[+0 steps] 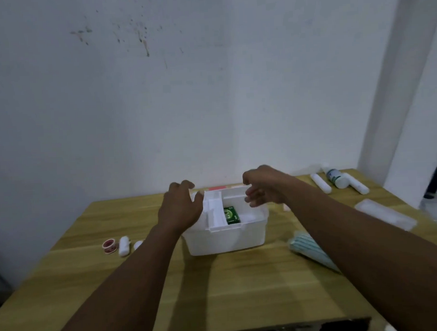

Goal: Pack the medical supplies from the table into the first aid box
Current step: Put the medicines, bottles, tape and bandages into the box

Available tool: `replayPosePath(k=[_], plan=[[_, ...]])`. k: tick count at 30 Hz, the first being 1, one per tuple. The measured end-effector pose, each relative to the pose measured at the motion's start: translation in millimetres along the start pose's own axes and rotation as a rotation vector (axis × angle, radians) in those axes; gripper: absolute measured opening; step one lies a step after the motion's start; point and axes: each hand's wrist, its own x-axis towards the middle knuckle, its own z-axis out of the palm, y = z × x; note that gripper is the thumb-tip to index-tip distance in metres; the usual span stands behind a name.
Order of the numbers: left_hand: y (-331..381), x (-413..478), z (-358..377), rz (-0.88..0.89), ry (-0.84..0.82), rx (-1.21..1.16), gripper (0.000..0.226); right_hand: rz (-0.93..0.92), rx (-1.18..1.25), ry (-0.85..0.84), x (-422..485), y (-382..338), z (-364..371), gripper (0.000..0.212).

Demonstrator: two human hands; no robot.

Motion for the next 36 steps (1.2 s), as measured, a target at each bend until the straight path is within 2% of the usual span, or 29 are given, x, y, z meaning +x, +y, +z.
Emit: replayPosePath(k=[4,8,10,12,13,16,17,21,25,30,36], plan=[[63.8,4.5,16.4,0.159,-0.034,-0.071,0.038,-0.079,-0.12,0.077,-26.3,2.4,-67.3,0.037],[142.1,-3.2,58.0,0.275,-0.185,-0.2,0.028,-0.044,-0.247,0.218,-42.0,35.4,-136.8,0.032],[175.6,-8.3,83.9,0.329,-0.298,-0.187,0.026,-0.025,-0.337,0.271,-46.3,57.3,-164.5,0.024],[201.0,-12.7,111.9,0.355,-0.41,-0.172,0.025,-0.019,-0.508,0.323,-44.7,81.5,-187.6,0.004],[210.8,-14.6,125.7,0.361,-0.459,-0.161,0.024,-0.009,-0.606,0.343,-41.6,94.4,-197.7,0.004],[228.4,-17.2,165.9,0.377,-0.562,-0.093,0.025,0.055,-0.827,0.378,-26.8,136.0,-223.4,0.045],[231.7,-17.6,177.7,0.372,-0.611,-0.089,0.023,0.079,-0.864,0.37,-22.4,148.8,-230.0,0.053],[236.1,-17.6,206.6,0.353,-0.745,-0.07,0.019,0.124,-0.871,0.315,-11.5,180.5,-243.8,0.052],[236.1,-10.0,200.5,0.35,-0.718,-0.054,0.02,0.041,-0.853,0.341,-12.3,177.7,-245.4,0.046],[226.0,4.6,143.8,0.357,-0.553,-0.058,0.022,-0.145,-0.777,0.334,-23.5,125.0,-227.5,0.045],[155.3,22.9,44.0,0.286,-0.331,-0.056,0.019,-0.401,-0.807,0.19,-32.0,34.7,-145.0,0.043]])
